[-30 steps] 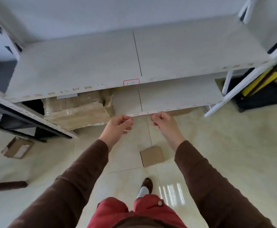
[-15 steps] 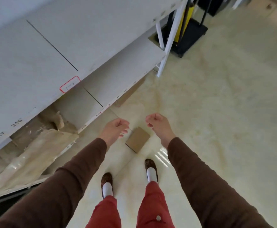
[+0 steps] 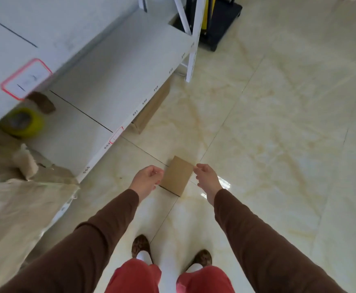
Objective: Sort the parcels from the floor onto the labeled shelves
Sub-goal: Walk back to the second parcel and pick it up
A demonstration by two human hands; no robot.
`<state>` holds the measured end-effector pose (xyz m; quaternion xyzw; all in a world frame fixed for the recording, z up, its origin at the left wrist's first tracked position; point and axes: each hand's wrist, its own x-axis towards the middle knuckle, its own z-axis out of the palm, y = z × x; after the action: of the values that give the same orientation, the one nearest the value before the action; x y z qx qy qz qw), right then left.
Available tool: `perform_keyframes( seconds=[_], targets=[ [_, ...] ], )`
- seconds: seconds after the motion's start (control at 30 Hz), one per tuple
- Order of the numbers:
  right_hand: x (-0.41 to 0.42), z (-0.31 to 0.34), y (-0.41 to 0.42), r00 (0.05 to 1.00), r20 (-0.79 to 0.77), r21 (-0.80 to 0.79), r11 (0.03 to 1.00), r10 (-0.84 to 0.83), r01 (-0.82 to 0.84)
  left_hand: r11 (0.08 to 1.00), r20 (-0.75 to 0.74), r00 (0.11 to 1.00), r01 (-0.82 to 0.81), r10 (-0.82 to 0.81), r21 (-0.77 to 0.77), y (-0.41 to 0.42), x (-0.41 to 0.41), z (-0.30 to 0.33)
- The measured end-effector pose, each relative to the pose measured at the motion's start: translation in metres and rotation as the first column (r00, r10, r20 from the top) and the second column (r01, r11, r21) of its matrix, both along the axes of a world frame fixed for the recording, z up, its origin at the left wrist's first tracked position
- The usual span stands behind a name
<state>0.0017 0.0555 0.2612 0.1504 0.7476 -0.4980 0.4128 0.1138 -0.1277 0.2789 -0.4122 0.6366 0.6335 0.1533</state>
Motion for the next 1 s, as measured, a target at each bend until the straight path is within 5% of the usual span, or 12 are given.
perform_keyframes(
  seconds=[0.57, 0.73, 1.0],
  targets=[
    [-0.014, -0.288, 0.008, 0.972, 0.232, 0.027, 0.999, 0.020, -0.027, 0.976, 0.155, 0.972, 0.193, -0.176, -0.105, -0.011, -0.052, -0.316],
    [-0.016, -0.330, 0.004, 0.944, 0.328, 0.001, 0.999, 0.042, -0.045, 0.953, 0.254, 0.924, 0.302, -0.285, -0.029, -0.012, -0.063, -0.358],
    [-0.028, -0.299, 0.007, 0.962, 0.273, -0.094, 0.996, 0.027, -0.002, 0.976, 0.100, 0.971, 0.217, -0.217, 0.019, -0.001, -0.070, -0.335]
  ],
)
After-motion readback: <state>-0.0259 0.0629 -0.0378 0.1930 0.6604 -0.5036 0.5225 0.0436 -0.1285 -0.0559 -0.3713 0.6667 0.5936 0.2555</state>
